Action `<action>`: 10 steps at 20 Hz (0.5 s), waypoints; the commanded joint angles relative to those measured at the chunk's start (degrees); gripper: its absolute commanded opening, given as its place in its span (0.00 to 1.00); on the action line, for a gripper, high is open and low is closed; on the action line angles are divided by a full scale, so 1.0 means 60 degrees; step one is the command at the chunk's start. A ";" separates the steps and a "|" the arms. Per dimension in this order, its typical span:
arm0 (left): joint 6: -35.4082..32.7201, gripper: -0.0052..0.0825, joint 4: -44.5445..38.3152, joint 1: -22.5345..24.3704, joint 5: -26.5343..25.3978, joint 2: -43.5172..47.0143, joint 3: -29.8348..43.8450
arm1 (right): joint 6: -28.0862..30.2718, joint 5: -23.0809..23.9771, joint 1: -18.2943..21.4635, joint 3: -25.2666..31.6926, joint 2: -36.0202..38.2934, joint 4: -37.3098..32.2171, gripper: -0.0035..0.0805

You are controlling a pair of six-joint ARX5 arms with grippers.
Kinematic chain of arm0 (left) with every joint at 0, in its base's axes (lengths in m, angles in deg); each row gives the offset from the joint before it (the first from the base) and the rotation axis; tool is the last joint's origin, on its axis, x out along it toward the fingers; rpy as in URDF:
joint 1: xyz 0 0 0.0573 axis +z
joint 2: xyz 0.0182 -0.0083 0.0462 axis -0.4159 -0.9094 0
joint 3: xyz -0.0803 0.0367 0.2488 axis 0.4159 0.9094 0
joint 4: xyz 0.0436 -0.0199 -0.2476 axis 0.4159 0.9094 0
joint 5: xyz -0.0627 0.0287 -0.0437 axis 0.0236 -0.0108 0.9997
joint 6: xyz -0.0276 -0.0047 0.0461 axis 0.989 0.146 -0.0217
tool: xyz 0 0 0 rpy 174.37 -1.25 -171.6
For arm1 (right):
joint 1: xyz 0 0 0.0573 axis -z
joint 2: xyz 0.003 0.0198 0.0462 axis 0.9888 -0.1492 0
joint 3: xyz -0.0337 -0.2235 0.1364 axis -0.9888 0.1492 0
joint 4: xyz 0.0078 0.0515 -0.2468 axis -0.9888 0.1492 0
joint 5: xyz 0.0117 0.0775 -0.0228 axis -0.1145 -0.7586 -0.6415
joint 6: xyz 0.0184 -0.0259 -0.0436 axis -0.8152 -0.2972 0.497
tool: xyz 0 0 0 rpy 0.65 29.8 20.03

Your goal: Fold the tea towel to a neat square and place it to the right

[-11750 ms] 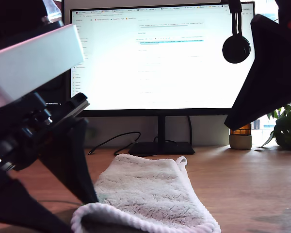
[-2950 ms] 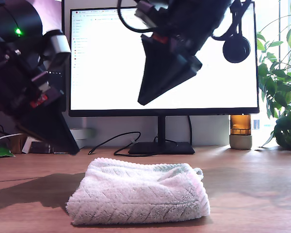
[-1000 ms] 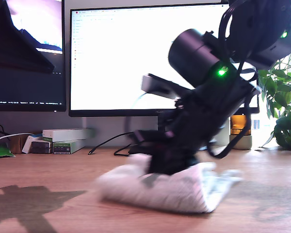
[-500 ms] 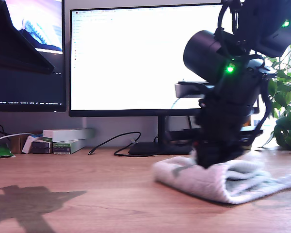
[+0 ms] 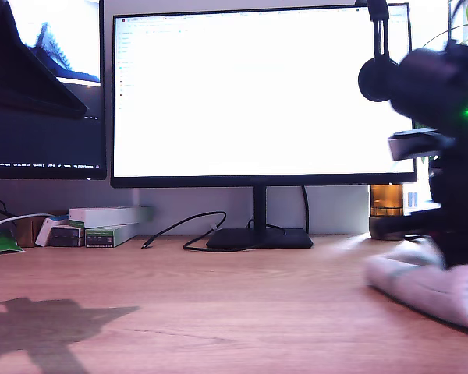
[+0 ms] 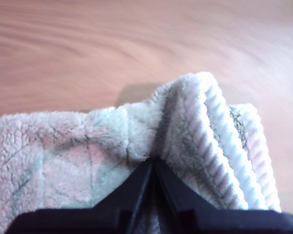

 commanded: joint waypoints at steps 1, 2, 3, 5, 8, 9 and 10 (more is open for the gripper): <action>-0.0036 0.04 -0.0055 -0.0022 0.0004 -0.0033 0.0237 | -0.0226 -0.0047 0.0182 0.1169 -0.0393 0.1384 0.03; -0.0036 0.04 -0.0055 -0.0022 0.0004 -0.0033 0.0237 | -0.0266 -0.0058 0.0168 0.1217 -0.0135 0.1679 0.03; -0.0036 0.04 -0.0058 -0.0022 0.0007 -0.0033 0.0237 | -0.0273 -0.0040 0.0142 0.1246 0.0077 0.1894 0.03; -0.0033 0.04 -0.0055 -0.0022 0.0007 -0.0033 0.0237 | -0.0510 -0.0084 0.0146 0.1308 0.0539 0.2357 0.03; -0.0033 0.04 -0.0066 -0.0022 0.0007 -0.0033 0.0237 | -0.0517 -0.0022 0.0146 0.1311 0.1147 0.2535 0.03; -0.0033 0.04 -0.0066 -0.0022 0.0007 -0.0033 0.0237 | -0.0525 -0.0036 0.0142 0.1311 0.1348 0.2324 0.03; -0.0033 0.04 -0.0066 -0.0022 0.0007 -0.0029 0.0237 | -0.0565 -0.0040 0.0127 0.1304 0.1581 0.2131 0.03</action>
